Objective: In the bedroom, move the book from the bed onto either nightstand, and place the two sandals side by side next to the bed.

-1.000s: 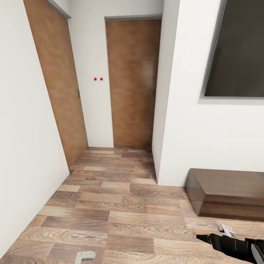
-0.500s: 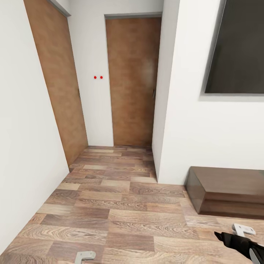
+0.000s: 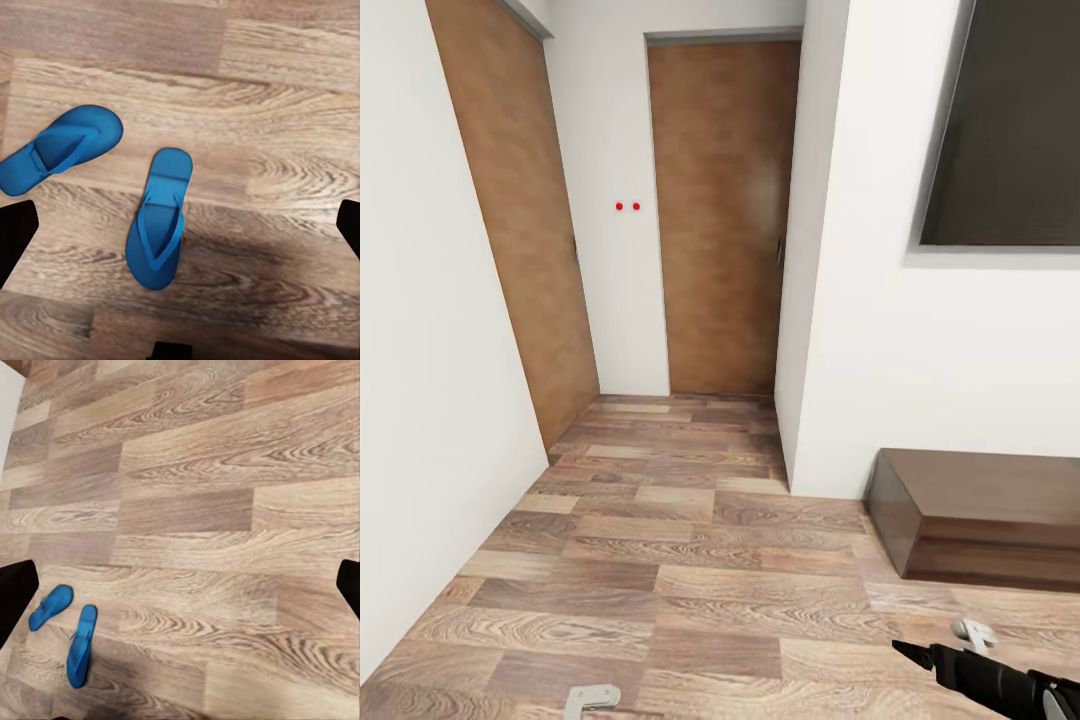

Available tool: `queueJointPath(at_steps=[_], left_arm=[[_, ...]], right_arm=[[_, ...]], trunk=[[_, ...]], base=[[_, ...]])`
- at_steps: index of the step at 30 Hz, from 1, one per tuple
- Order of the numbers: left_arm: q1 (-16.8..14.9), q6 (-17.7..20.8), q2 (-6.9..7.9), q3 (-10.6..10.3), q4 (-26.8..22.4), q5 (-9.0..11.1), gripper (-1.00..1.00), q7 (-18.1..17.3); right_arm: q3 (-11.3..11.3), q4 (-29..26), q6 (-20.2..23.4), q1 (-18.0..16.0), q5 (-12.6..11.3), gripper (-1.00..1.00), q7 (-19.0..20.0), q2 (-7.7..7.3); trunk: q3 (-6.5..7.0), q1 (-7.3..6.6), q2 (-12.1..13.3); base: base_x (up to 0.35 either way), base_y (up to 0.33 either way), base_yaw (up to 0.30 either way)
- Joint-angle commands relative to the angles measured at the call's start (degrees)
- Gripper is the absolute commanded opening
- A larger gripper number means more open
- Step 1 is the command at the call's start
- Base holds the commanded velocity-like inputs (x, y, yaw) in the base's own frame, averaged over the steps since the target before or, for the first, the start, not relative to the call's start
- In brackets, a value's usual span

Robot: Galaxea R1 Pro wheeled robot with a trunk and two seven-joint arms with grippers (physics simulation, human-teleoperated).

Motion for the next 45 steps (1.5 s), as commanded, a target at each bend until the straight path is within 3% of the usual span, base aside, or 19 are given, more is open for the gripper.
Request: queueJointPath(at_steps=[1,3,10,45], left_arm=[[0.0,0.3,-0.01,0.0,-0.1,0.3,1.0,0.2],[0.0,0.3,-0.01,0.0,-0.1,0.2,1.0,0.2],[0.0,0.3,-0.01,0.0,-0.1,0.2,1.0,0.2],[0.0,0.2,0.04,0.2,-0.1,0.2,1.0,0.1]], right_arm=[[-0.1,0.0,1.0,0.0,-0.4,1.0,1.1,0.0],[-0.1,-0.1,3.1,0.0,-0.5,1.0,5.9,0.0],[-0.1,-0.1,4.3,0.0,-0.5,1.0,8.7,-0.09],[-0.4,-0.2,5.5,0.0,-0.5,1.0,8.7,-0.09]], trunk=[[-0.24,0.22,-0.4],[-0.6,0.66,-1.2],[-1.86,2.2,-4.1],[-8.14,9.88,-18.1]], base=[[0.0,0.0,0.0],[0.0,0.0,0.0],[0.0,0.0,0.0],[0.0,0.0,0.0]])
